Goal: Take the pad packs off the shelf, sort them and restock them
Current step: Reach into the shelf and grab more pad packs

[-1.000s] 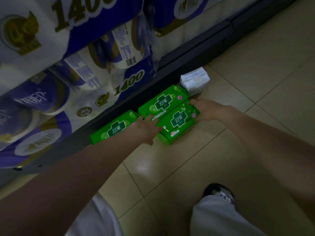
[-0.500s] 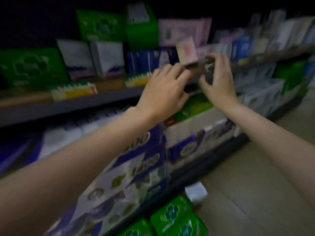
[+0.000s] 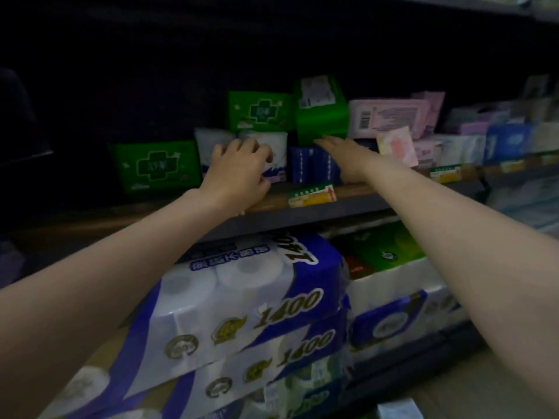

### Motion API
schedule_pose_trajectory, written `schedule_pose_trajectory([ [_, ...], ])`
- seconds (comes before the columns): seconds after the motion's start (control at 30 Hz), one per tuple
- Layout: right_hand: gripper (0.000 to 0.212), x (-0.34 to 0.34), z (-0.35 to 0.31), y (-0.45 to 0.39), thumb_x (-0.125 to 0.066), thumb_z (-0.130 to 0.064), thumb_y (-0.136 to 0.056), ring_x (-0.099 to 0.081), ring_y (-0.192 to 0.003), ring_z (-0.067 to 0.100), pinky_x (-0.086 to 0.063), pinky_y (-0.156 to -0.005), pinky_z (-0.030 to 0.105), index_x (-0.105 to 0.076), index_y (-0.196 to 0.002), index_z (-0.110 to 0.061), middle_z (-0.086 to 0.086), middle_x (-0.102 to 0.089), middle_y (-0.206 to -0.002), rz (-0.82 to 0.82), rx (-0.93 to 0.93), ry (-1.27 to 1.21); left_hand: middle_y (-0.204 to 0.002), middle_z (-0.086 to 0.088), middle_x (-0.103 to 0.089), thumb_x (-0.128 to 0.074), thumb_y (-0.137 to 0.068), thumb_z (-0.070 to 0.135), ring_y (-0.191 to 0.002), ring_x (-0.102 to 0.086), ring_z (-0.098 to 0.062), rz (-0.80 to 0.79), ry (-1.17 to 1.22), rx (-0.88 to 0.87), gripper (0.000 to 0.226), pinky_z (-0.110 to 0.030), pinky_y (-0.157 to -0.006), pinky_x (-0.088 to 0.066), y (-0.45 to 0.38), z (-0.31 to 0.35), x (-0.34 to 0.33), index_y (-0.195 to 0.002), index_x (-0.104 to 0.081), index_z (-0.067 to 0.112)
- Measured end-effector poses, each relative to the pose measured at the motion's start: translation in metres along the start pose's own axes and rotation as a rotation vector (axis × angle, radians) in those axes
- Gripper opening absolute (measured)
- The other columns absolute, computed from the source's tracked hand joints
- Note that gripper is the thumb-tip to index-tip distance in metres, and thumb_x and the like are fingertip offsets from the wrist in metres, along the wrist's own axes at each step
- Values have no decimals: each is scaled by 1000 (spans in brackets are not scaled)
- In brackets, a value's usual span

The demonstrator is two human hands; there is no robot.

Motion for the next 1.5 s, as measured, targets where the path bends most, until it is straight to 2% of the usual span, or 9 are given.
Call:
schedule_pose_trajectory([
  [0.2, 76, 9, -1, -10, -46, 6, -90, -31, -130, 37, -31, -104, 39, -11, -150, -25, 8, -20, -153, -40, 53, 383, -127, -10, -47, -51, -89, 23, -121, -40, -29, 25, 67, 107, 37, -40, -96, -27, 2, -18, -2, -125, -48, 16],
  [0.43, 69, 47, -11, 9, -73, -6, -75, -50, -116, 28, -38, -87, 27, -39, -135, -11, 15, -53, -127, 435, 63, -483, -142, -7, -37, -66, -82, 33, -129, -34, -30, -12, 292, 87, 72, -43, -102, -31, -16, -13, 2, -142, -28, 20],
  [0.53, 76, 79, -31, 26, -74, -12, -74, -49, -114, 22, -40, -94, 29, -34, -138, -15, 10, -53, -126, 504, 226, -526, -148, -6, -31, -74, -76, 31, -133, -28, -31, 6, 464, 91, 93, -39, -104, -30, -31, -13, 15, -148, -16, 19],
  [0.63, 79, 98, -42, 43, -75, -18, -74, -47, -114, 19, -38, -96, 27, -31, -140, -17, 5, -50, -126, 535, 281, -544, -135, -7, -44, -77, -73, 27, -122, -44, -24, 146, 503, 57, 78, -30, -94, -36, -42, -20, 38, -139, -37, 15],
  [0.83, 76, 91, -33, 49, -78, -18, -73, -46, -125, 25, -35, -99, 32, -36, -137, -14, 6, -50, -135, 436, 153, -506, -129, 3, -48, -73, -78, 13, -115, -48, -10, 109, 785, 6, 66, -21, -90, -39, -36, -35, 43, -135, -39, 17],
  [0.93, 72, 88, -39, 45, -71, -26, -79, -41, -123, 33, -29, -97, 41, -33, -139, -13, 12, -45, -135, 503, -10, -14, -141, -3, -43, -68, -82, 13, -125, -45, -20, -60, 554, 45, 70, -28, -95, -40, -43, -53, 20, -141, -32, 17],
  [1.07, 60, 69, -32, 36, -62, -18, -88, -43, -122, 37, -33, -96, 42, -31, -139, -16, 16, -47, -133, 270, -197, 321, -136, -13, -45, -61, -88, 12, -120, -48, -27, -210, 331, 125, 62, -32, -90, -44, -67, -62, -15, -142, -31, 10],
  [1.23, 57, 40, -18, 15, -51, -1, -87, -53, -116, 32, -44, -85, 37, -36, -140, -19, 14, -53, -130, -44, -121, 321, -141, -17, -36, -56, -91, 13, -127, -39, -31, -330, 140, 114, 58, -35, -96, -39, -95, -49, -45, -141, -28, 4],
  [1.5, 54, 35, -10, 3, -55, -5, -88, -52, -117, 29, -42, -84, 33, -39, -138, -16, 10, -53, -131, -121, -59, 275, -154, -13, -16, -65, -79, 54, -141, -12, -30, -358, -104, 239, 98, -43, -110, -20, -111, -51, -62, -149, -10, 11],
])
Point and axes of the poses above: each hand's wrist, its own y-axis away from the middle knuckle, its own x-axis out of the back of the hand, z = x × y, the point moved 4 cm from there along -y, towards the middle knuckle
